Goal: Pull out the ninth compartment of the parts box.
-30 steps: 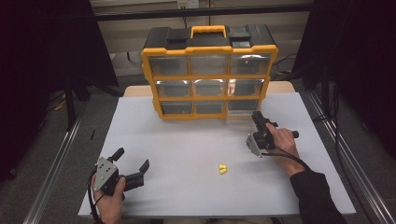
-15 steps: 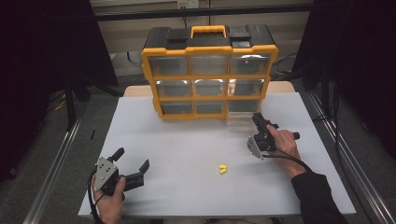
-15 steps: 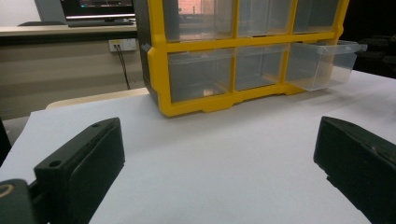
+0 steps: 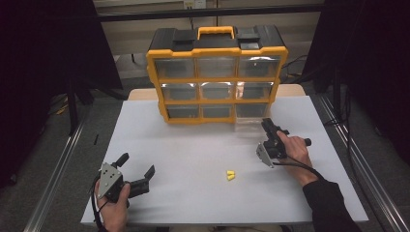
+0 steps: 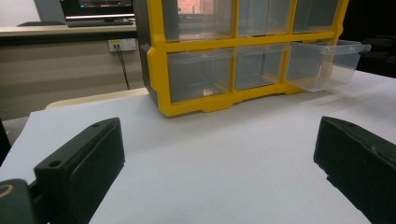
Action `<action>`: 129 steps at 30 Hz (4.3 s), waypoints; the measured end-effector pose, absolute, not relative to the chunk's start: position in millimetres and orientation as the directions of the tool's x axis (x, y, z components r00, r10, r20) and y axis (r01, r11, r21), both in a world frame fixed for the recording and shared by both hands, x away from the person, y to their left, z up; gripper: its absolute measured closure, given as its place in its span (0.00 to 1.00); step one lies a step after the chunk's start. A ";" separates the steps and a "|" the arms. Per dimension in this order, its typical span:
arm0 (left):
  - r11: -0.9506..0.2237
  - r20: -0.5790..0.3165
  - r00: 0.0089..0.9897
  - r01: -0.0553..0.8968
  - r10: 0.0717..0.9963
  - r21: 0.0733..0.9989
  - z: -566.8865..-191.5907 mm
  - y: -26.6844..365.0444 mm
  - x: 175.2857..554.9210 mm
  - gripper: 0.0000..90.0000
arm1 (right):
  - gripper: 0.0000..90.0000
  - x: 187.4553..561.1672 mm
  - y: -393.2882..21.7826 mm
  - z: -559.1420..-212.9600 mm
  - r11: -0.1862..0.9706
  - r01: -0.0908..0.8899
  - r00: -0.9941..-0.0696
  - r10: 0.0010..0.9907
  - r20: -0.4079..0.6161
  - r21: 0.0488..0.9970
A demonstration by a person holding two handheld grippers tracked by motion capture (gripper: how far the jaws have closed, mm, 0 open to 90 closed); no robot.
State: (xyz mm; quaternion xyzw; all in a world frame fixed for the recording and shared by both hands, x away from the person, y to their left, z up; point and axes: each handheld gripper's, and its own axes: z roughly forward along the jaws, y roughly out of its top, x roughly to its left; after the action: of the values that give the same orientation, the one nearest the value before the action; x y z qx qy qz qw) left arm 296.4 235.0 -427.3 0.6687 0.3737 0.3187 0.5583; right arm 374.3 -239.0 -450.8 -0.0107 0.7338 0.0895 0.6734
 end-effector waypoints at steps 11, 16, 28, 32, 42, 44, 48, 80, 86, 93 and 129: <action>-0.098 0.010 0.517 0.143 0.856 0.985 -427.3 234.7 296.3 0.02 | 0.87 367.9 -239.4 -450.6 0.983 -0.140 -0.095 0.104 -0.990 0.117; -0.100 0.011 0.518 0.145 0.855 0.984 -427.4 234.8 296.5 0.02 | 0.87 365.7 -239.8 -450.9 0.982 -0.147 -0.095 0.103 -0.990 0.116; -0.099 0.008 0.519 0.147 0.855 0.984 -427.7 234.2 296.7 0.02 | 0.87 359.4 -239.2 -452.1 0.981 -0.157 -0.099 0.099 -0.990 0.114; -0.097 0.007 0.518 0.148 0.855 0.984 -427.7 234.0 296.7 0.02 | 0.87 358.7 -239.1 -451.7 0.981 -0.161 -0.100 0.092 -0.991 0.107; -0.097 0.006 0.518 0.148 0.855 0.984 -427.8 234.2 297.1 0.02 | 0.87 357.6 -241.6 -453.2 0.980 -0.156 -0.107 0.111 -0.988 0.127; -0.093 0.001 0.520 0.152 0.854 0.984 -428.0 233.6 297.2 0.02 | 0.87 357.8 -240.4 -452.9 0.980 -0.154 -0.102 0.107 -0.989 0.122; -0.094 0.003 0.521 0.149 0.854 0.984 -427.8 233.2 297.0 0.02 | 0.86 357.7 -240.5 -452.9 0.980 -0.155 -0.102 0.109 -0.989 0.124; -0.100 0.007 0.521 0.151 0.854 0.984 -428.2 233.6 297.8 0.02 | 0.36 365.0 -252.8 -440.1 0.749 -0.051 -0.266 0.627 -0.732 0.660; -0.101 0.009 0.518 0.151 0.855 0.983 -428.2 233.6 297.6 0.02 | 0.17 365.3 -257.2 -432.5 0.546 0.007 -0.311 0.797 -0.517 0.838; -0.093 0.002 0.528 0.145 0.849 0.985 -427.9 231.9 297.0 0.01 | 0.12 364.6 -262.0 -428.2 0.350 0.079 -0.364 0.882 -0.299 0.934; -0.093 0.009 0.503 0.142 0.864 0.986 -426.1 237.7 288.1 0.02 | 0.00 314.5 -282.8 -424.5 0.100 0.180 -0.348 0.937 -0.032 0.979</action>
State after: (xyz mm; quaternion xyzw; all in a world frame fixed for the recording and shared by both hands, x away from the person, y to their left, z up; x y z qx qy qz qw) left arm 288.1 237.7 -426.1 0.6642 0.3787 0.3243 0.5571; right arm 314.5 -282.8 -424.5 0.4345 0.6425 0.5111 0.3705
